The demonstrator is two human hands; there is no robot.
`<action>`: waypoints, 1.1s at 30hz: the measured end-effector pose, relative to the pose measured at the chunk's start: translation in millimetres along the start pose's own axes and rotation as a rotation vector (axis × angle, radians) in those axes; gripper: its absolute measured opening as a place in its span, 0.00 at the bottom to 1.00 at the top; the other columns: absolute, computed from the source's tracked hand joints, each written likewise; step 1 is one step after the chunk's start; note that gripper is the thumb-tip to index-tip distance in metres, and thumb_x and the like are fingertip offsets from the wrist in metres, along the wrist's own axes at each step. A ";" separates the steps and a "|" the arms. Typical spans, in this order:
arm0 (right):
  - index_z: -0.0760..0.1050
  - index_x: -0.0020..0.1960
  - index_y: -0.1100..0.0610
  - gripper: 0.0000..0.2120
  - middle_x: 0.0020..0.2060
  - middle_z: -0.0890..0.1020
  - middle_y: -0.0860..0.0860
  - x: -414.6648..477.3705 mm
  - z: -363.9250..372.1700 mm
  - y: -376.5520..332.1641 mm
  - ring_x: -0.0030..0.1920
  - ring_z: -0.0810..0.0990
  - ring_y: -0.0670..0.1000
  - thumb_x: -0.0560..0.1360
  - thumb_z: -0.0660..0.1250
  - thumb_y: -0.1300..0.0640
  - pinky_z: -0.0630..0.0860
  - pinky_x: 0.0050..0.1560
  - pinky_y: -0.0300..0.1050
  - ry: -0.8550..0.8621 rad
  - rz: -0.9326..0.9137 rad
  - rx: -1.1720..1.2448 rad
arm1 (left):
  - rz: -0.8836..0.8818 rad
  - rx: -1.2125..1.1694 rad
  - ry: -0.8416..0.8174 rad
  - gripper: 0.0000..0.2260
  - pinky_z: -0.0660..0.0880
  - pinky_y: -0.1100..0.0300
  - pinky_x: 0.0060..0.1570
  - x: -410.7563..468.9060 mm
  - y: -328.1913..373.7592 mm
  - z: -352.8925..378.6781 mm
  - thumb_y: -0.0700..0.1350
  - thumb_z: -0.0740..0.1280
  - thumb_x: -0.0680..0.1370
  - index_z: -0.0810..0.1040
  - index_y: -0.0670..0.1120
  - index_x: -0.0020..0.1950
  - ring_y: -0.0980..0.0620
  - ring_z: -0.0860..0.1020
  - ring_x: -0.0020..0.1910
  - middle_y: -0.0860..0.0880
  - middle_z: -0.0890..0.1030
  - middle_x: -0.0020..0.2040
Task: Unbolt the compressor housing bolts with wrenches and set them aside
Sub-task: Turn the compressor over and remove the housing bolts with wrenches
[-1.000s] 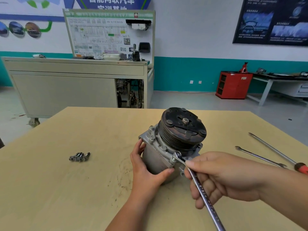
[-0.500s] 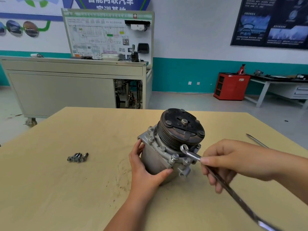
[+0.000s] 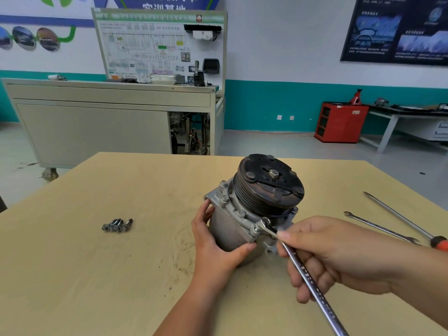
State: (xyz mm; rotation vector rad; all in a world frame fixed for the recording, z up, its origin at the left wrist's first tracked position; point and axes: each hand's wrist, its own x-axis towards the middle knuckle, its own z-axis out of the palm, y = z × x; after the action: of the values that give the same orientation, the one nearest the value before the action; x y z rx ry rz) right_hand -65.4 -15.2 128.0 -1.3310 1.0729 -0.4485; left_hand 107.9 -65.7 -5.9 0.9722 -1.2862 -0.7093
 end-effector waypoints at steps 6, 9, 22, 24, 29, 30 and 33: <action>0.69 0.41 0.58 0.14 0.25 0.79 0.52 4.2 2.1 -3.3 0.25 0.81 0.50 0.80 0.54 0.50 0.73 0.23 0.35 -0.043 0.029 -0.019 | 0.013 0.012 0.004 0.46 0.65 0.60 0.68 0.3 -1.4 0.1 0.60 0.77 0.55 0.57 0.65 0.68 0.61 0.64 0.69 0.52 0.65 0.69; 0.69 0.41 0.57 0.15 0.25 0.79 0.51 6.0 -6.2 -8.8 0.25 0.81 0.50 0.80 0.53 0.49 0.74 0.24 0.35 -0.083 0.069 -0.088 | 0.008 0.003 -0.003 0.46 0.66 0.63 0.66 0.8 -1.1 -0.3 0.60 0.77 0.55 0.57 0.66 0.68 0.62 0.65 0.69 0.52 0.65 0.69; 0.70 0.35 0.52 0.17 0.19 0.71 0.44 9.7 -30.3 -27.4 0.21 0.70 0.43 0.80 0.55 0.47 0.72 0.29 0.36 0.114 -0.099 -0.842 | -0.015 0.004 -0.003 0.47 0.65 0.55 0.70 -0.1 2.0 -0.7 0.60 0.76 0.54 0.58 0.63 0.68 0.62 0.64 0.69 0.52 0.64 0.70; 0.73 0.36 0.48 0.16 0.22 0.74 0.42 10.8 -34.3 -23.9 0.26 0.73 0.41 0.78 0.57 0.45 0.72 0.35 0.37 0.228 -0.218 -1.063 | -0.017 0.005 -0.007 0.47 0.65 0.57 0.69 -0.3 2.1 -0.6 0.60 0.76 0.54 0.58 0.63 0.68 0.63 0.64 0.69 0.53 0.64 0.70; 0.74 0.43 0.56 0.10 0.30 0.77 0.47 0.8 -36.8 -8.8 0.32 0.79 0.45 0.80 0.59 0.54 0.75 0.37 0.36 -0.023 -0.076 -0.372 | -0.026 -0.001 -0.007 0.46 0.65 0.60 0.69 0.0 1.2 -0.5 0.60 0.76 0.53 0.58 0.65 0.67 0.65 0.64 0.68 0.53 0.64 0.70; 0.73 0.43 0.57 0.10 0.32 0.79 0.49 -2.4 -35.3 -7.5 0.34 0.81 0.48 0.79 0.59 0.52 0.76 0.37 0.38 -0.095 -0.045 -0.244 | -0.026 -0.003 -0.006 0.46 0.65 0.59 0.69 -0.1 1.0 -0.3 0.60 0.76 0.53 0.58 0.65 0.67 0.65 0.64 0.68 0.54 0.64 0.70; 0.70 0.45 0.57 0.11 0.36 0.84 0.53 -5.7 -23.6 -1.1 0.38 0.84 0.53 0.75 0.58 0.49 0.77 0.36 0.38 -0.209 -0.017 -0.136 | -0.015 -0.003 -0.001 0.46 0.64 0.57 0.70 0.2 0.0 0.0 0.60 0.76 0.54 0.58 0.63 0.68 0.62 0.64 0.69 0.53 0.64 0.70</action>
State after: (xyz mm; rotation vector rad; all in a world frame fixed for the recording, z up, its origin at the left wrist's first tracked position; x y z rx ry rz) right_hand -87.2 -24.0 133.8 -1.4731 0.9311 -0.2450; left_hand 107.9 -65.9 -5.8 0.9797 -1.2796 -0.7238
